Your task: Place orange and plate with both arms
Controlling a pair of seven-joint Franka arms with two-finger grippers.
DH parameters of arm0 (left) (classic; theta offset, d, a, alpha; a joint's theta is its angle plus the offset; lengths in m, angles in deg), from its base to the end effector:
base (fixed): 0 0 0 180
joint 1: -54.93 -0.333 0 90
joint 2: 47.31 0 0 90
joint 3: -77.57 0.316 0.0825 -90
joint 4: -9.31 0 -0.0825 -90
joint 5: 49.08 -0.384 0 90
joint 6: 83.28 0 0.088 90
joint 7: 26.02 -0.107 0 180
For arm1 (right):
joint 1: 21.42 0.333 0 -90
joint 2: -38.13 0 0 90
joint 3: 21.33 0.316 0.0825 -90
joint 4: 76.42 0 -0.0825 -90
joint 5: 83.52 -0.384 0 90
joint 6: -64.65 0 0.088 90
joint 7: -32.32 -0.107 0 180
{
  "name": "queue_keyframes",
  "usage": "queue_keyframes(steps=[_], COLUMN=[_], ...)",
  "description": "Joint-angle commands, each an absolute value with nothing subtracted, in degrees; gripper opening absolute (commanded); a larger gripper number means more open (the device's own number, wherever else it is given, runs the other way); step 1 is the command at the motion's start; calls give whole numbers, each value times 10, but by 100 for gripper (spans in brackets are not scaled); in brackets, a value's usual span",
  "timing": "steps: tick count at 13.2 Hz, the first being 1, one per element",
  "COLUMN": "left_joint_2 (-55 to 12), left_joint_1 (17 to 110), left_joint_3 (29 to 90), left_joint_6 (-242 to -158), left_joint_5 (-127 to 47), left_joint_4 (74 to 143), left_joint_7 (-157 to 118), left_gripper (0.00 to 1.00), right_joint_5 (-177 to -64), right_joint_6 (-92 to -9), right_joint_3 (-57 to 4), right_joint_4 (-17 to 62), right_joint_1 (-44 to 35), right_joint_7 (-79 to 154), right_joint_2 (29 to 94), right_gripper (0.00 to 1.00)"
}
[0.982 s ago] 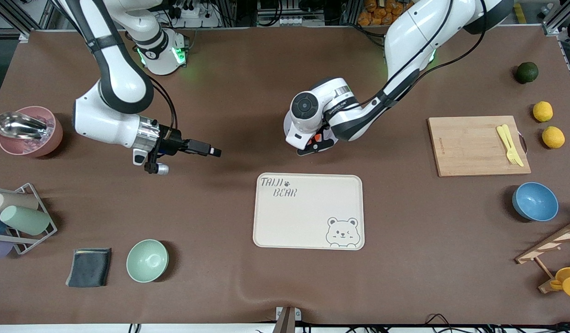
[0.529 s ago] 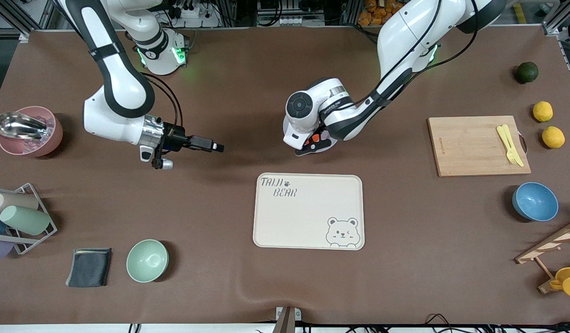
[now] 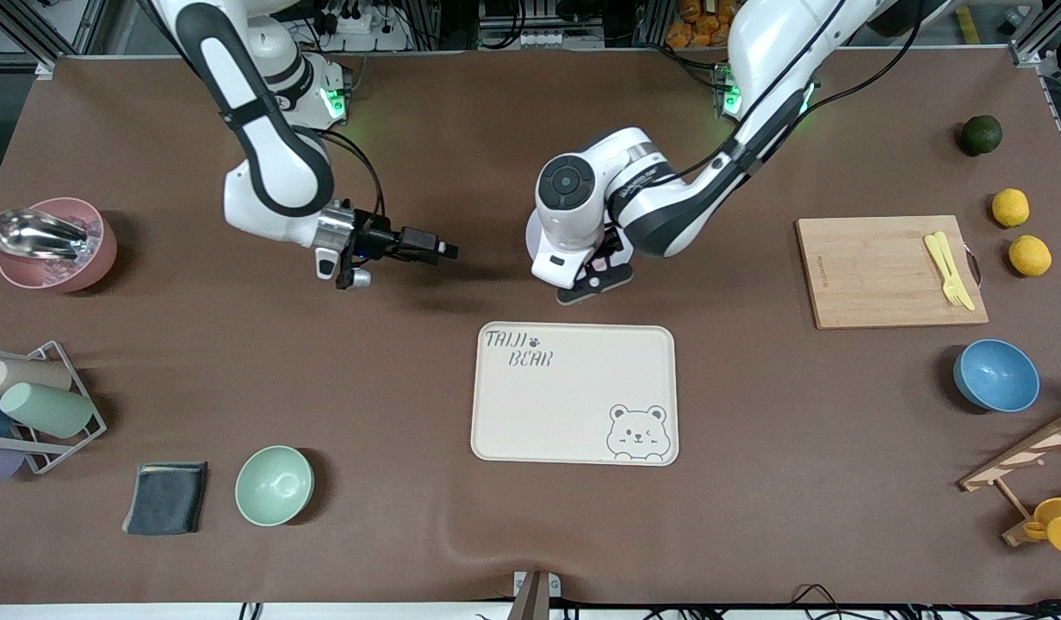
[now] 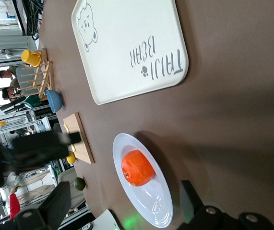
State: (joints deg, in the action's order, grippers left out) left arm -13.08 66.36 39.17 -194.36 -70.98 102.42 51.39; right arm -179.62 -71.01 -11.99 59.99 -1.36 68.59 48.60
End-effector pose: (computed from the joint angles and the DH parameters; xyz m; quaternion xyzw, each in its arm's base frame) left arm 0.4872 -0.4504 0.3197 -0.9800 -0.1861 0.0390 0.0586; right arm 0.4241 0.2541 0.2389 -0.8668 0.1303 0.0438 0.4793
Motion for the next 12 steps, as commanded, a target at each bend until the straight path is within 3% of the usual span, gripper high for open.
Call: queue_keyframes(steps=[1,4,8,12], left_joint_2=[-141,-170,-180,-192], left_joint_1=[624,557,462,388], left_joint_3=[391,391,393,386], left_joint_6=[-1904,-1895,-1880,-1871], left_joint_5=[-696,-692,-677,-674], left_joint_4=[977,975,958,954], left_joint_7=[474,401,324,231], left_gripper=[100,100,100,100], right_joint_5=[-1921,-2012,-2081,-2130], right_joint_6=[-744,-745,-802,-813], right_joint_3=[-124,-124,-125,-125], right_joint_4=[598,595,551,521], right_joint_1=[46,63,130,149], right_joint_7=[776,877,880,921], right_joint_2=[516,550,582,620], right_gripper=[85,69,68,68])
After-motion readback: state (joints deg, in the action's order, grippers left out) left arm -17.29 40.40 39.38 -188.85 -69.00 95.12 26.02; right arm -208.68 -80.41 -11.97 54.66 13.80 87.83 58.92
